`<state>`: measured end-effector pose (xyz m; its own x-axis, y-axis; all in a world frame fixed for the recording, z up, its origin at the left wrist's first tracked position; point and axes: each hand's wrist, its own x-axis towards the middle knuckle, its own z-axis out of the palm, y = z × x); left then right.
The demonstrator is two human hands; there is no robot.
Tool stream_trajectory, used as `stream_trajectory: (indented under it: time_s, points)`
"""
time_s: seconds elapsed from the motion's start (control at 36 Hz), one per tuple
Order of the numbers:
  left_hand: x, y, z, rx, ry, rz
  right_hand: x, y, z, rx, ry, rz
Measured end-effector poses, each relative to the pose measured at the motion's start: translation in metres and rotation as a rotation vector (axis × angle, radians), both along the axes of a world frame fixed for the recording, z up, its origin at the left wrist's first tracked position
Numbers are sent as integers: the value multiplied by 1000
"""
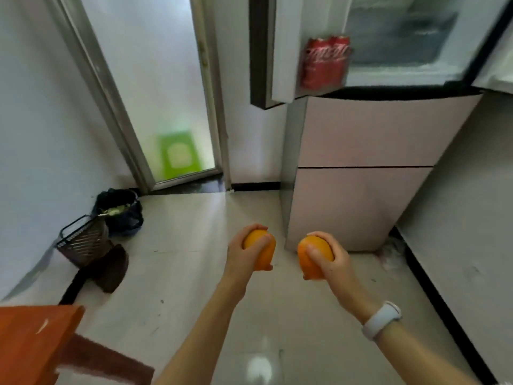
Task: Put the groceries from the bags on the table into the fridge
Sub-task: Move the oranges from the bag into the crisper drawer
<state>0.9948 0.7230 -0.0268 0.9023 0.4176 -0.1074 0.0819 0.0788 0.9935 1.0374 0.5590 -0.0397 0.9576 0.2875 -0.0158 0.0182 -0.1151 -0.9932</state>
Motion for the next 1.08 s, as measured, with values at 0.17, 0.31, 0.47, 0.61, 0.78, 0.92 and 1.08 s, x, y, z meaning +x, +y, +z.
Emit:
stream_trajectory:
  time_s: [0.17,0.31,0.47,0.61,0.78,0.92,1.08]
  points:
    - [106,-78,21,40,-63,-203,76,-86,11,53,-17,-290]
    - [187,-133,37,-81,-50,-308,145,-141,24,13,-127,-439]
    - [301,-169,51,-74,-93,-400,255,-181,43,-74,-154,-450]
    - [403,-175,73,66,-166,-415,359,-189,71,-142,-194,-421]
    - [509,-178,97,290,-247,-332,462,-198,98,-171,-197,-318]
    - [587,-187,116,525,-325,-137,546,-200,123,-306,-357,-304]
    - [690,-182,136,781,-280,43,662,-200,154,-446,-513,-188]
